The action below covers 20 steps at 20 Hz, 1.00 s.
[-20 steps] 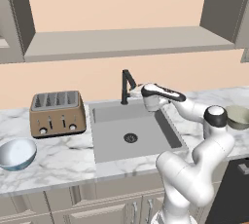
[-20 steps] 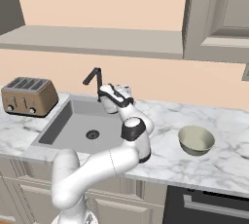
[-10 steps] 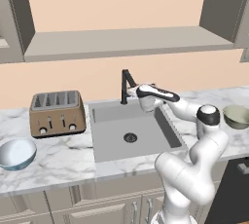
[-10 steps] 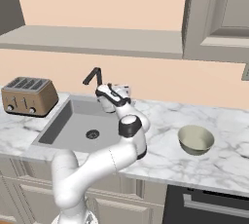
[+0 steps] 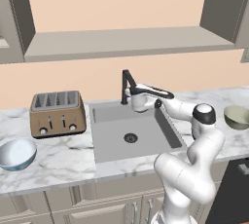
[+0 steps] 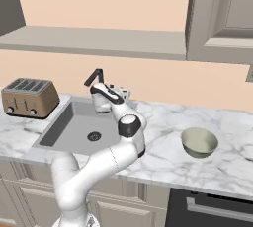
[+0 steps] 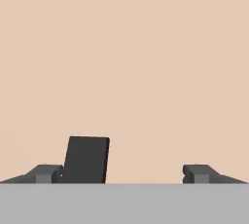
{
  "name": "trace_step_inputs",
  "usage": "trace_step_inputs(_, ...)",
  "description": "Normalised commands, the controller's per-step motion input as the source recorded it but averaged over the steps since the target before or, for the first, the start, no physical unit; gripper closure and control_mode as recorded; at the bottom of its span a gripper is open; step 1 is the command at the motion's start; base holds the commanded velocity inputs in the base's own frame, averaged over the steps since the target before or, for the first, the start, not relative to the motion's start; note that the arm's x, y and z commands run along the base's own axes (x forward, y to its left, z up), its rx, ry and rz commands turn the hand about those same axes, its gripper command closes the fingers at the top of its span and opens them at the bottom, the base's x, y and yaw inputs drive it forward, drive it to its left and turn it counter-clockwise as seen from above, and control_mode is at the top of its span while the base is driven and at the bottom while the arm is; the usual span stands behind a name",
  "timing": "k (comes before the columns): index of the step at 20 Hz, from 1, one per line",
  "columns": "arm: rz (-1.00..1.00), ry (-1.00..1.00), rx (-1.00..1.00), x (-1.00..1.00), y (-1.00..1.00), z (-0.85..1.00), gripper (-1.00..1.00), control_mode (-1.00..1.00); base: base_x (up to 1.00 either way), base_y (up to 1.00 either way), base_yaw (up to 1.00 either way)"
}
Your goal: Rinse each bowl for a few seconds and place them down in the sink or on the counter.
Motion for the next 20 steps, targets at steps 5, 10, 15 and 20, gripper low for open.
trace_step_inputs(5,-0.08,0.14,0.11,0.00,-0.65,-0.06,-1.00,-1.00,0.00,0.00,0.00)
trace_step_inputs(10,-0.06,0.12,0.12,0.16,-0.68,-0.13,-1.00,-1.00,0.00,0.00,0.00)
trace_step_inputs(15,-0.06,0.03,0.12,0.18,-0.67,-0.16,-1.00,-1.00,0.00,0.00,0.00)
trace_step_inputs(20,-0.04,0.00,0.15,0.03,-0.83,-0.16,-1.00,-1.00,0.00,0.00,0.00)
